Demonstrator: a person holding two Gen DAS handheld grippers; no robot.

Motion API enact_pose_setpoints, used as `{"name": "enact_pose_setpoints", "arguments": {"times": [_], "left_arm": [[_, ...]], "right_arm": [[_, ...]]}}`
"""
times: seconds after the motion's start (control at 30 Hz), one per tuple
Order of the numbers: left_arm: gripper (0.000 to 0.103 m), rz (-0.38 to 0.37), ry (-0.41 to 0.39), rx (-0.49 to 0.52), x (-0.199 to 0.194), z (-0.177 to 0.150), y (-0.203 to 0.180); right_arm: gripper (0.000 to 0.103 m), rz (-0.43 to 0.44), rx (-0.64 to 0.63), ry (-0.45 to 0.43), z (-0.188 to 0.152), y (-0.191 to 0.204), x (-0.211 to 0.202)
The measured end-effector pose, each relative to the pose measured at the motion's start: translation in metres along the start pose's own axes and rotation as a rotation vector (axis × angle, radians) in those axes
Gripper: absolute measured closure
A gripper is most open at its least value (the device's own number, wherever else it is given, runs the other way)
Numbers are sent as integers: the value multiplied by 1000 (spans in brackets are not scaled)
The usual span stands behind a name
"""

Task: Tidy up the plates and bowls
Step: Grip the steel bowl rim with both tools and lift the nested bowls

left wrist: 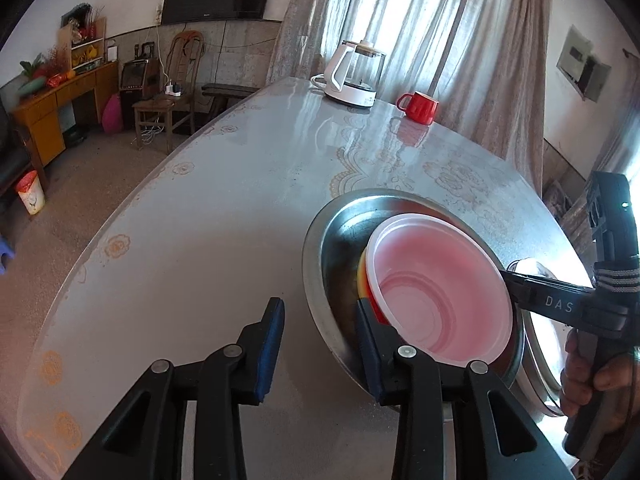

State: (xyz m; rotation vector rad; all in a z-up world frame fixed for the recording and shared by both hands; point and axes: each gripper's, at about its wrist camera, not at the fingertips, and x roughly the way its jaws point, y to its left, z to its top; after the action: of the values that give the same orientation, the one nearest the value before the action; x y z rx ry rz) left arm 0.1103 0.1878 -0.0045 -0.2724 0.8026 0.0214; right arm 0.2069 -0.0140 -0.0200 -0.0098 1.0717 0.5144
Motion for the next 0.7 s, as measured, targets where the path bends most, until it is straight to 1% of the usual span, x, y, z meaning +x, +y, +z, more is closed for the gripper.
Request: {"name": "enact_pose_setpoints", "arguments": {"times": [0.03,0.07,0.1,0.17,0.23,0.3,0.47,0.7], "left_arm": [[76,-10,-1,-3,0,0,-1],[78,-11,-7,3,0,-1,-3],[81,3,-17,16,-1,-2,-7],[81,38,-35,29,-2,-5,-11],[82,34,-35,14,-3,-7,-8],[82,29,-29,-2,-3,-7,-6],[82,36,-27,-6,-6,-9,-6],[82,41,-47,-3,-15,-14,-8]], "right_arm": [[89,6,7,2,0,-1,0],[89,13,13,3,0,-2,0],[89,15,15,2,0,-2,0],[90,3,9,-6,-1,0,-1],[90,1,16,-15,-3,0,-2],[91,19,33,-19,-4,-2,-3],[91,24,55,-22,-7,-2,-6],[91,23,60,-33,-13,0,-9]]}}
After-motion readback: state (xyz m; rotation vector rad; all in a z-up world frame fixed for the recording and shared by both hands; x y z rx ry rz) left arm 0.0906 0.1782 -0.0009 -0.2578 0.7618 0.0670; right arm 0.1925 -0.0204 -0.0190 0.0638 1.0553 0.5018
